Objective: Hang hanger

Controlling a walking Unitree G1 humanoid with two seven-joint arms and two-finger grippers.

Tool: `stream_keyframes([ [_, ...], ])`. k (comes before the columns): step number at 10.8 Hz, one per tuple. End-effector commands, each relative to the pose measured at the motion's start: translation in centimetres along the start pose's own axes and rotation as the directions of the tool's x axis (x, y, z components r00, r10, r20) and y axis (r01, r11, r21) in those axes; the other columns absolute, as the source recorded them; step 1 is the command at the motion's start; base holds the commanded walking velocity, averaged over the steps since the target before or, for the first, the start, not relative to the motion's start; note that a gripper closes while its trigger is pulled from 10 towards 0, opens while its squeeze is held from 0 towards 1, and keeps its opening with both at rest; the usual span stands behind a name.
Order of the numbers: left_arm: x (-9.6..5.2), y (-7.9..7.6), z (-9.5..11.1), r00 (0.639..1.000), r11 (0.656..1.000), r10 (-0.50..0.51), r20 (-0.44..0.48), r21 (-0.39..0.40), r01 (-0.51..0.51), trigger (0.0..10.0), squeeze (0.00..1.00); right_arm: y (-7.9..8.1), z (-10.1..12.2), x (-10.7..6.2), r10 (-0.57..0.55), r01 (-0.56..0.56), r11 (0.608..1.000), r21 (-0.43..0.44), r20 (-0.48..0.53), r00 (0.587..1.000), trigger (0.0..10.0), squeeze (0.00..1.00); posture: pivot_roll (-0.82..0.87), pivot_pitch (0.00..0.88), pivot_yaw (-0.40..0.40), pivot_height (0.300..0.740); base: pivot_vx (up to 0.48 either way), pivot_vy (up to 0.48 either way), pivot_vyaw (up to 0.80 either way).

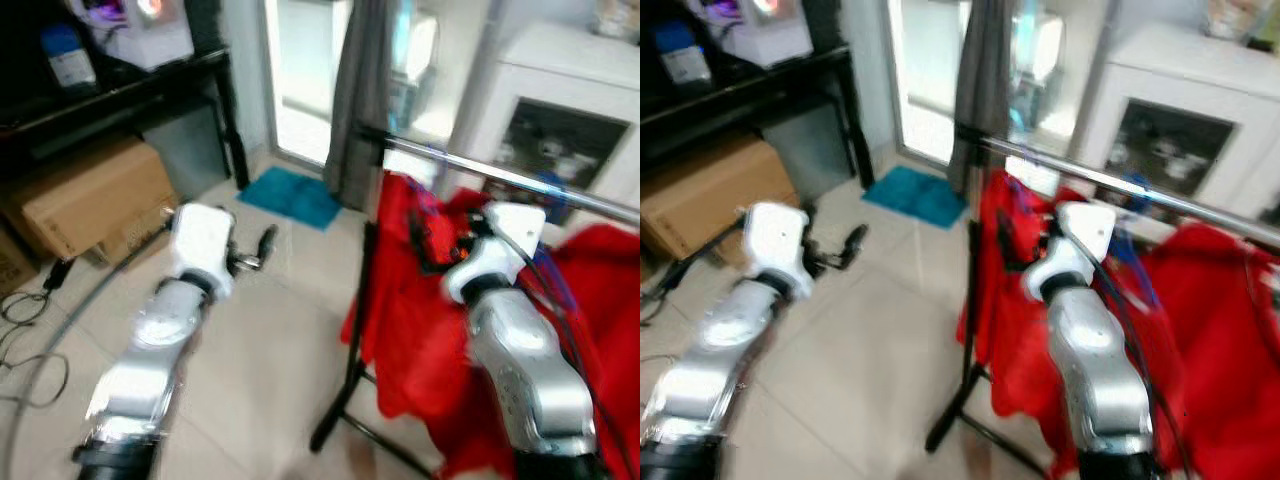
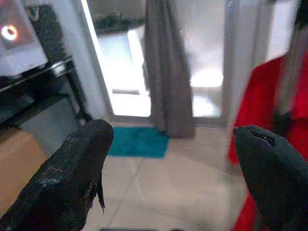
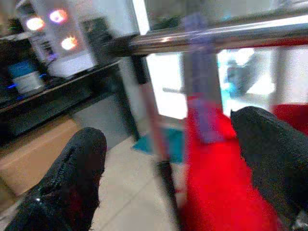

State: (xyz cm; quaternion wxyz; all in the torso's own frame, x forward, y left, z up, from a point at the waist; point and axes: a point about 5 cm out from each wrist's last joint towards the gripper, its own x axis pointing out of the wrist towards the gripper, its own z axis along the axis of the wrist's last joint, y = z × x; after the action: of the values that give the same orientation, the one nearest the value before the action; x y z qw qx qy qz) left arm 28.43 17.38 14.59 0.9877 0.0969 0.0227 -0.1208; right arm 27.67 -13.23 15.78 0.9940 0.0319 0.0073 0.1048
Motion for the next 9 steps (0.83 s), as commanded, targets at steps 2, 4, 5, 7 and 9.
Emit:
stream_keyframes([
  [2,0.0,-0.8,0.9,0.994,0.995,-0.099,0.041,0.004,0.099,10.0,0.0,-1.5,1.1,-0.8,-0.012,0.012,1.0,-0.019,0.012,1.0,10.0,0.0,-0.09,0.0,0.016,0.74,0.12,0.0,-0.4],
  [4,-0.6,-0.7,1.7,0.959,0.963,-0.269,0.087,0.029,0.267,10.0,0.0,-2.6,2.4,-1.9,0.023,-0.024,0.999,-0.045,-0.005,1.0,10.0,0.0,-0.09,0.0,0.015,0.74,0.0,0.0,0.0],
  [5,-0.6,-0.6,1.8,0.938,0.942,-0.336,0.087,0.014,0.336,10.0,0.0,-3.4,2.7,-1.9,0.025,-0.028,0.997,-0.078,-0.041,0.999,10.0,0.0,-0.1,0.0,0.015,0.74,0.0,0.0,0.0],
  [7,-0.7,-0.8,2.0,0.895,0.898,-0.439,0.082,0.01,0.439,10.0,0.0,-4.1,3.4,-1.3,0.068,-0.071,0.997,-0.026,-0.097,0.993,10.0,0.0,-0.1,0.0,0.011,0.74,0.0,0.0,0.0],
  [9,-0.9,-1.4,2.3,0.822,0.824,-0.566,0.066,0.005,0.567,10.0,0.0,-4.5,3.6,0.5,0.093,-0.094,0.996,0.002,-0.17,0.981,10.0,0.0,-0.1,0.0,-0.001,0.74,0.0,0.0,0.0],
])
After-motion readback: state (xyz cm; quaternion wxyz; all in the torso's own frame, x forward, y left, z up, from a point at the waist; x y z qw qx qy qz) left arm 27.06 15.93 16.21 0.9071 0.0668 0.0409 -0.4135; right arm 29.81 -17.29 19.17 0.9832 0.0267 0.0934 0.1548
